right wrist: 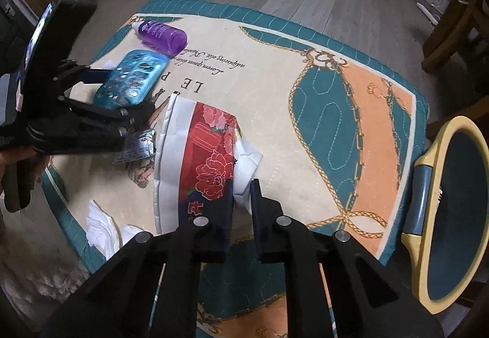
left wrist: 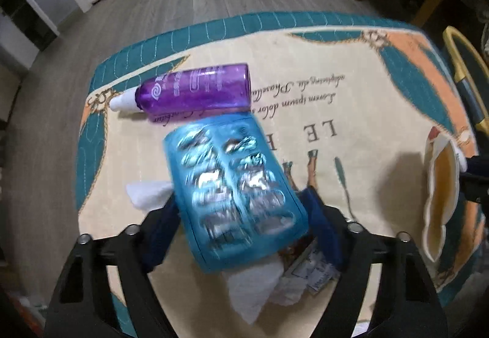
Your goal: Collect trash
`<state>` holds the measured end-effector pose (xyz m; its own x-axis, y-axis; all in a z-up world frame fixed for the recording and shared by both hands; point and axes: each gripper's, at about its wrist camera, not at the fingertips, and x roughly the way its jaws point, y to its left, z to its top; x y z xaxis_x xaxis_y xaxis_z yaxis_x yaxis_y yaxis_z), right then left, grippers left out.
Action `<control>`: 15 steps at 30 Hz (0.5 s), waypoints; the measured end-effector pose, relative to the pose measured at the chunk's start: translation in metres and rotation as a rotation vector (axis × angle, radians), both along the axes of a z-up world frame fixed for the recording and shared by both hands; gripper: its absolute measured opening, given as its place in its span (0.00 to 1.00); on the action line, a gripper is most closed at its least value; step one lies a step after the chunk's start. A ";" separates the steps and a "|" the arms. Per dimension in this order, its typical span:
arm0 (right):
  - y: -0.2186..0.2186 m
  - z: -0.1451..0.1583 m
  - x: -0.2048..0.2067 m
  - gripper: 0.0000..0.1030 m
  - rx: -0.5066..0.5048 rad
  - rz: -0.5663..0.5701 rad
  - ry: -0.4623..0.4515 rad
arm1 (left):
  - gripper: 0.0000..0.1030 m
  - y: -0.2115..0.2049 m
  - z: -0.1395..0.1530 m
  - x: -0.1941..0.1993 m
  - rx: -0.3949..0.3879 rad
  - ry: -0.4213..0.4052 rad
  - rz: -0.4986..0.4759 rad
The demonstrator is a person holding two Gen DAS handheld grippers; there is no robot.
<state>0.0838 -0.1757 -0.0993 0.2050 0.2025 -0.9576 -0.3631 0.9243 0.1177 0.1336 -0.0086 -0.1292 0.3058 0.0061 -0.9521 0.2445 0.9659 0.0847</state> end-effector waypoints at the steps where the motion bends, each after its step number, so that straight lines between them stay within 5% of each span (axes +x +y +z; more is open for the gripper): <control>1: -0.003 0.003 -0.002 0.10 -0.001 0.001 -0.002 | 0.71 0.003 0.004 0.000 -0.016 -0.006 0.006; 10: -0.024 0.023 -0.008 0.10 0.003 -0.041 -0.059 | 0.62 0.014 0.063 -0.011 -0.127 -0.195 -0.008; 12: -0.030 0.029 -0.009 0.10 0.008 -0.057 -0.076 | 0.38 0.011 0.068 -0.009 -0.145 -0.199 -0.017; 15: -0.036 0.033 -0.011 0.10 0.005 -0.072 -0.082 | 0.29 -0.001 0.067 -0.003 -0.142 -0.181 -0.039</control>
<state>0.0728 -0.2115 -0.0660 0.2970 0.1890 -0.9360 -0.3040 0.9479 0.0949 0.1303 -0.0094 -0.0625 0.4692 -0.1389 -0.8721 0.2753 0.9614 -0.0050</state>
